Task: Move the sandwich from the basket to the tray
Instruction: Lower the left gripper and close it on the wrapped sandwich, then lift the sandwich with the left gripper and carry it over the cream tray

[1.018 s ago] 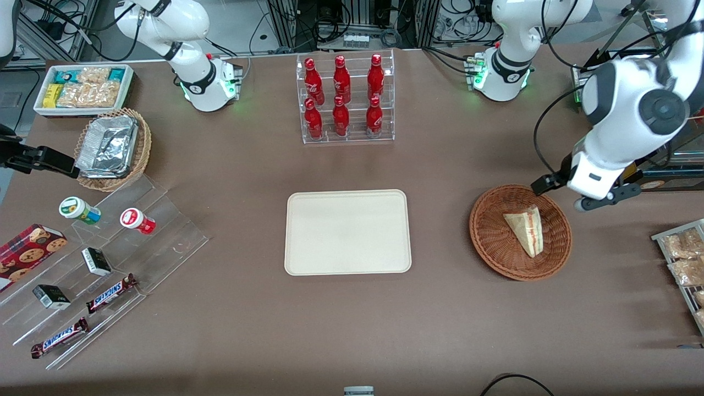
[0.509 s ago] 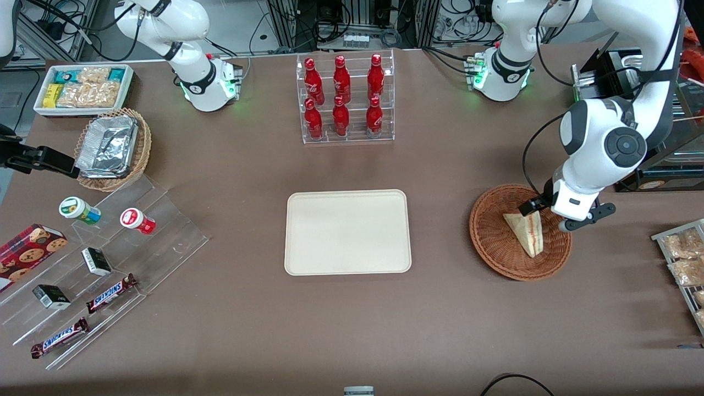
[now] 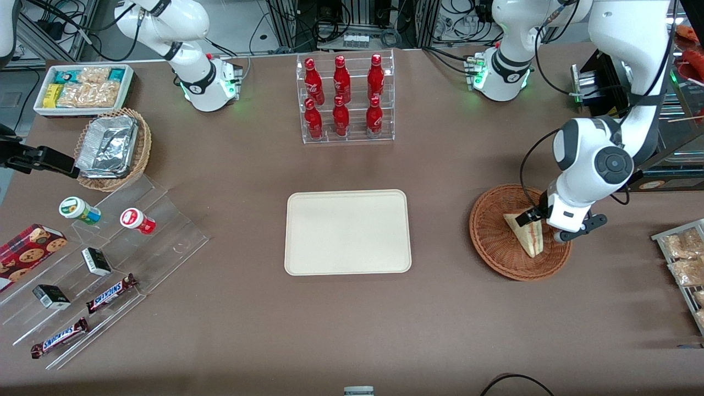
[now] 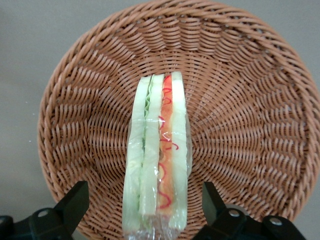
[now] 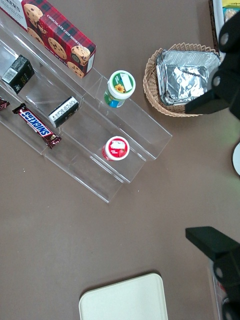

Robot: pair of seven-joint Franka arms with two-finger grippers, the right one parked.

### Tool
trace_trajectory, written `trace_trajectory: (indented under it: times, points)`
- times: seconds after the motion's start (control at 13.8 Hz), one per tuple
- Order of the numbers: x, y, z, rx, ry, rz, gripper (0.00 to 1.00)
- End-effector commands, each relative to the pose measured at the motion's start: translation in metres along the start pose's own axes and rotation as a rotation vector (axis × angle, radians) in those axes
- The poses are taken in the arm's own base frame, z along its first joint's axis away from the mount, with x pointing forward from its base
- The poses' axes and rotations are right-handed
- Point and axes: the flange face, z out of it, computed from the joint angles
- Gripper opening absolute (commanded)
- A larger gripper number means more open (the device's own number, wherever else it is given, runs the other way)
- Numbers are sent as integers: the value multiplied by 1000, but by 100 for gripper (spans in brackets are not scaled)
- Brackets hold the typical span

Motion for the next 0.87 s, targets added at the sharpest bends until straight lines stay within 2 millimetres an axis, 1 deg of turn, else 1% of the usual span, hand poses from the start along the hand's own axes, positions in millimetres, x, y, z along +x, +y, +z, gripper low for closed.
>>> trace_trajectory:
  times: [0.0, 0.07, 0.15, 0.22, 0.29, 0.51, 0.65, 0.8]
  points:
    - [1, 0, 9, 10, 1, -18, 97]
    - [0, 1, 14, 7, 1, -25, 79]
    - [0, 0, 19, 11, -5, -45, 49]
    - [-1, 0, 19, 12, -7, -62, 14]
    - [-1, -1, 18, 13, -8, -63, 0]
    - [0, 0, 16, 13, -8, -62, 0]
    - [1, 1, 10, 14, -7, -61, 0]
    - [4, 5, 0, 22, -17, -56, 0]
